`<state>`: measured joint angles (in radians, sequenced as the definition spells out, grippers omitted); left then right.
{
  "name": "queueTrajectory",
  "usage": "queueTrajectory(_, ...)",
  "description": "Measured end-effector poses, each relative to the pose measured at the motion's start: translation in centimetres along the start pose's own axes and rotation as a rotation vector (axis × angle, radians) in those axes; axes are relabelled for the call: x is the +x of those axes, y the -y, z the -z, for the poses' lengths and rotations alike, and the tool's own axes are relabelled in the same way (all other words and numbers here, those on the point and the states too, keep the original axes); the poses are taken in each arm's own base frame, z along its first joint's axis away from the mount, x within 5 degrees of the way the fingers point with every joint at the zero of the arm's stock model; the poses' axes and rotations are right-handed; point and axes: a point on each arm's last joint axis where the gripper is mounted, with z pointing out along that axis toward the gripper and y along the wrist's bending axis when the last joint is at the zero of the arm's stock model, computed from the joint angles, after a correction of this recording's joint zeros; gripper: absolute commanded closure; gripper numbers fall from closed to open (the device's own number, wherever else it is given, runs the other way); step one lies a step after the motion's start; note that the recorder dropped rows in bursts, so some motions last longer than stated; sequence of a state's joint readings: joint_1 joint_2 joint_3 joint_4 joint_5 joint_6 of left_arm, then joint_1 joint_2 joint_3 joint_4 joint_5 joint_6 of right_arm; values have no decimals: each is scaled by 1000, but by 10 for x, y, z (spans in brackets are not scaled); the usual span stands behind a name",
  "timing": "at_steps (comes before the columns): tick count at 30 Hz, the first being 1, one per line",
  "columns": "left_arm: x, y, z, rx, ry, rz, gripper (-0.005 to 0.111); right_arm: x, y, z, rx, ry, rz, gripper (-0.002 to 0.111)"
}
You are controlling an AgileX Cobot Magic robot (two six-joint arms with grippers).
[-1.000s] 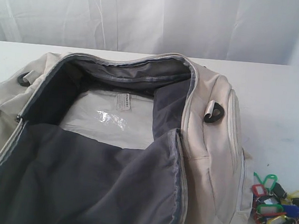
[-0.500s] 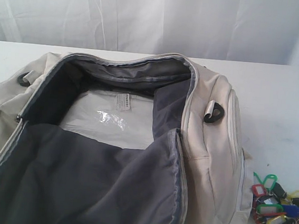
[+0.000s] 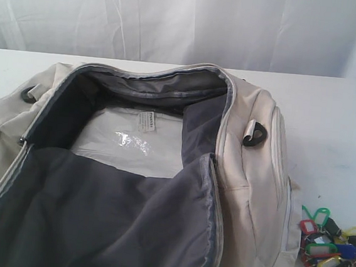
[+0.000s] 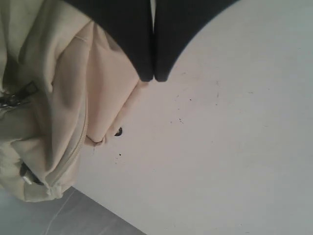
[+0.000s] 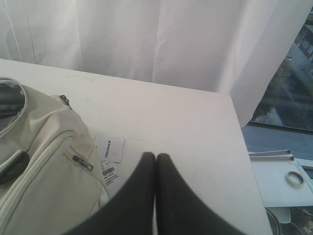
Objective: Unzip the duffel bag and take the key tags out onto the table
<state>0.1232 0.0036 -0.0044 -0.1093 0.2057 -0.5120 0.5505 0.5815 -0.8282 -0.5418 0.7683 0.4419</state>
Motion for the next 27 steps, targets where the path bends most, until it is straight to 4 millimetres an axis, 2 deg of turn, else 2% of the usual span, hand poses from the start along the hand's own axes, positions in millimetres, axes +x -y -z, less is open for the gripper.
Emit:
queueTrajectory(19,1,1,0,8,-10,17,107,0,0,0,0,0,0,108)
queueTrajectory(22,2,0,0,6,-20,-84,107,0,0,0,0,0,0,108)
queueTrajectory(27,2,0,0,9,-25,-485,107,0,0,0,0,0,0,108)
